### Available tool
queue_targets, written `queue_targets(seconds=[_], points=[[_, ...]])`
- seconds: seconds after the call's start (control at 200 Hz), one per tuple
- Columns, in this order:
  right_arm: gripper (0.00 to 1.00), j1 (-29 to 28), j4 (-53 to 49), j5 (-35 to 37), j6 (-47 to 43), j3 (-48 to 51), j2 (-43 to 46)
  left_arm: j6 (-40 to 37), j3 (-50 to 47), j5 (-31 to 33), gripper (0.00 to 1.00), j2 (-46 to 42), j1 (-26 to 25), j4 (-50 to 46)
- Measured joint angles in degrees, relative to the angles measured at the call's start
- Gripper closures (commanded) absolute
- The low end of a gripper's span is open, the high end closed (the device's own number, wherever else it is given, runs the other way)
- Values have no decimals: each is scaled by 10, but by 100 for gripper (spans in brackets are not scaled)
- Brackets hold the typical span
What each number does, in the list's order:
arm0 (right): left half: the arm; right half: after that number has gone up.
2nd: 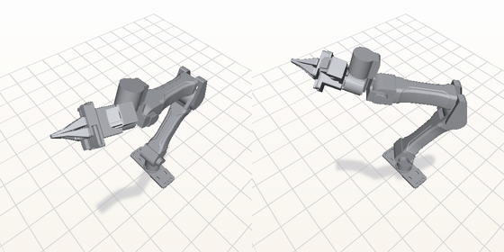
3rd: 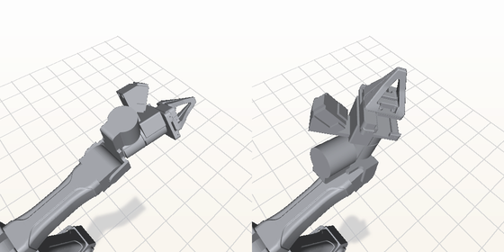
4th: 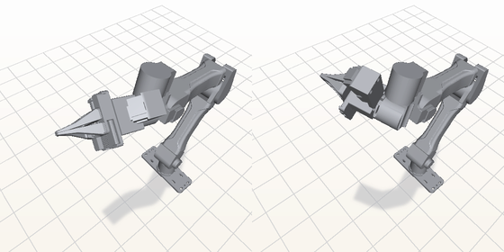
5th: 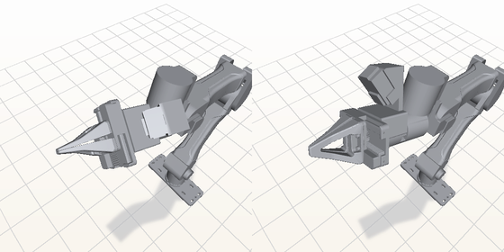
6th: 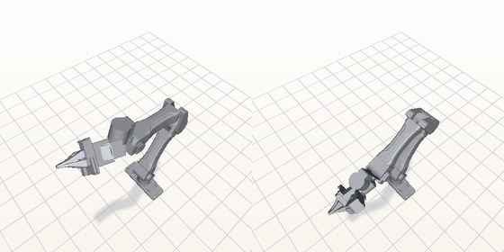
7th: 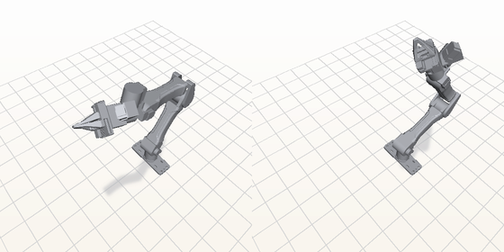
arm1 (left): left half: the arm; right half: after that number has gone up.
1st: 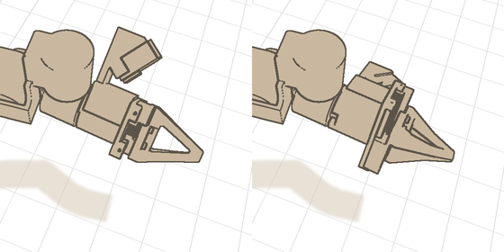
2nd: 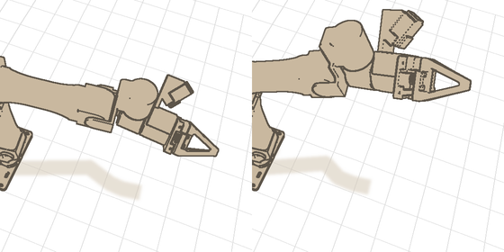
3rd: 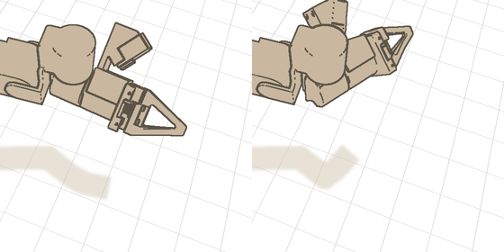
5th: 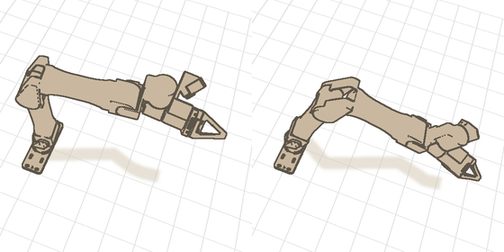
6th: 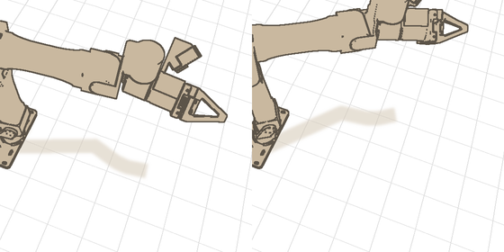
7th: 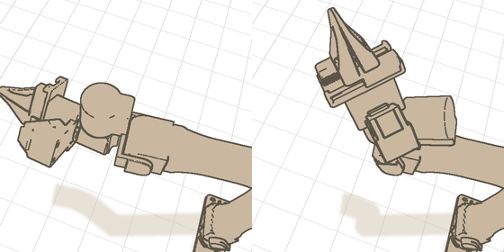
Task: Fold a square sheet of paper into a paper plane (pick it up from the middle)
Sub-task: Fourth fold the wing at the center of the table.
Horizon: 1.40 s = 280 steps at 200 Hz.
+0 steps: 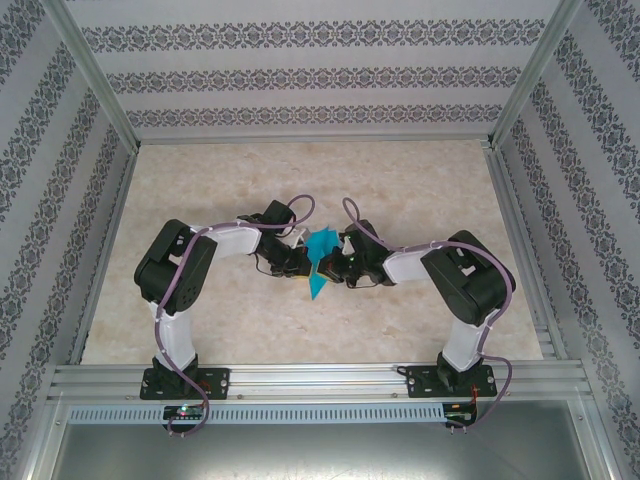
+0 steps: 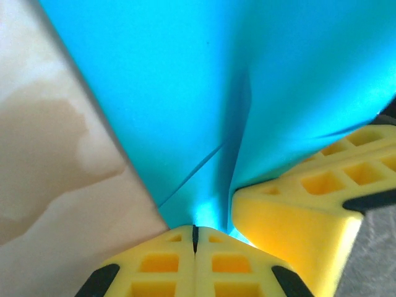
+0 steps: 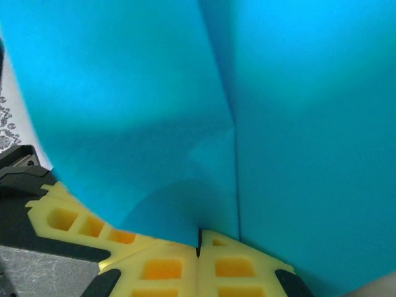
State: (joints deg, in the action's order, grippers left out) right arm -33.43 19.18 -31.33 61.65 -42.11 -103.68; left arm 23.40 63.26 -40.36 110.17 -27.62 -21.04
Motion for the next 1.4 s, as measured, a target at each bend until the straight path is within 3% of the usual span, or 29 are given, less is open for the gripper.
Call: queue_targets(seconds=[0.759, 1.399], points=[[95, 3, 79, -4, 32, 4, -32, 0, 0, -16, 100, 0, 0, 1], [95, 3, 44, 0, 5, -10, -32, 16, 9, 15, 97, -22, 16, 3]])
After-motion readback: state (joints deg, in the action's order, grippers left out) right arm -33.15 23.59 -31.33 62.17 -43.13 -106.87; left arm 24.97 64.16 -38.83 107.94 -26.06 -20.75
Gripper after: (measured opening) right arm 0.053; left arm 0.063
